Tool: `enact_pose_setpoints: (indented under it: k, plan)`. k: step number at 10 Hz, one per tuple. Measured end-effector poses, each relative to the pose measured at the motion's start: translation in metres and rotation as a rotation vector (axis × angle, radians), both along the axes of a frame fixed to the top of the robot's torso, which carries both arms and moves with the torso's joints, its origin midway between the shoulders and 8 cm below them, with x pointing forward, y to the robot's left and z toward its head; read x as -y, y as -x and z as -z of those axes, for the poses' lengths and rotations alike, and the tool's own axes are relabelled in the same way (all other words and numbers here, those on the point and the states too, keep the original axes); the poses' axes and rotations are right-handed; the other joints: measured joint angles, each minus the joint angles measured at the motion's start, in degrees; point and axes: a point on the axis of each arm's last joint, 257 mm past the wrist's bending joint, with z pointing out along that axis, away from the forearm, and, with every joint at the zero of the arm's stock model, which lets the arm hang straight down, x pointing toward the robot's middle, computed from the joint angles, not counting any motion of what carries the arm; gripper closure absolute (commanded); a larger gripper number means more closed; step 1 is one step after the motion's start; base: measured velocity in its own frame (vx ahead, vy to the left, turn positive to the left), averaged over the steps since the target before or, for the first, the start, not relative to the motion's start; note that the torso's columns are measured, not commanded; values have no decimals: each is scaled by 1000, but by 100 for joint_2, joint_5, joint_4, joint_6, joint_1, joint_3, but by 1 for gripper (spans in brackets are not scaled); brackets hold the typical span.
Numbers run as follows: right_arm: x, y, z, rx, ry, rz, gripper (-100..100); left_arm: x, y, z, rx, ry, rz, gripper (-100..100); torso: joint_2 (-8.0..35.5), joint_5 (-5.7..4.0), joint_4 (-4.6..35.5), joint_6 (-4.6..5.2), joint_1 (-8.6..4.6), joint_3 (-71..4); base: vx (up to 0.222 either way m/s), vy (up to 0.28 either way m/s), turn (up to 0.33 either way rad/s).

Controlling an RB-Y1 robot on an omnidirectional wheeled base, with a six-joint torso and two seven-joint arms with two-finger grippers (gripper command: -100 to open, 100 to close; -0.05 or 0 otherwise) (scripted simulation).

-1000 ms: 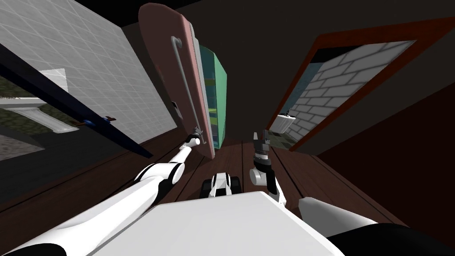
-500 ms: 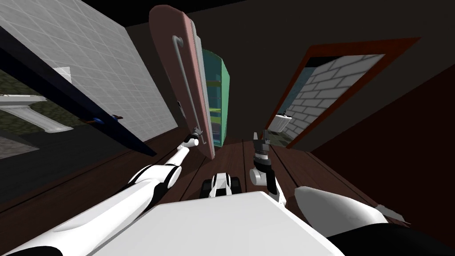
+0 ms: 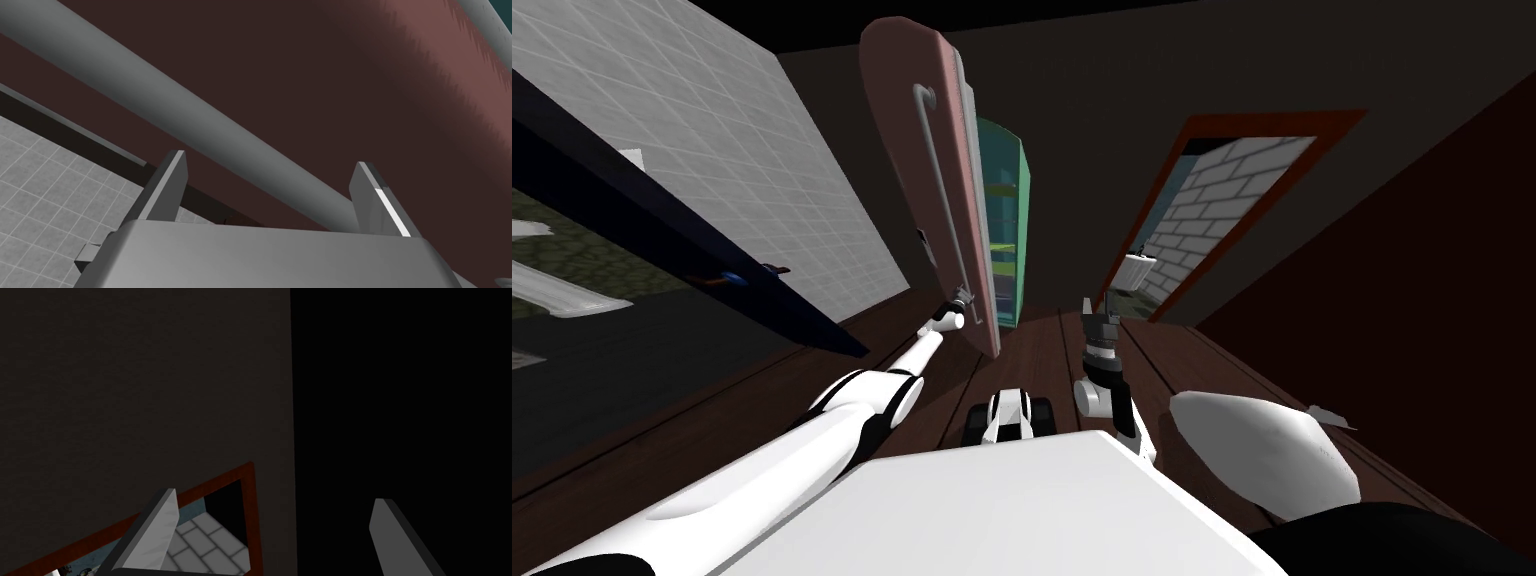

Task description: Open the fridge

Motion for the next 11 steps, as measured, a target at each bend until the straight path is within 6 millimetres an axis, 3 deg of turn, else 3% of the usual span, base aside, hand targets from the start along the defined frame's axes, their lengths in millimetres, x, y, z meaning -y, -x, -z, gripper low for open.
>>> enact_pose_setpoints:
  k: [4,11]
  plan:
    - [0,0,0,0,0,0,0,29,2,7,-11,0,49,100,-45,-4,3,5,9,-25,-79,248,-84]
    - [0,0,0,0,0,0,0,74,4,3,-2,-1,130,100,-8,6,-7,10,13,-4,-107,262,-79]
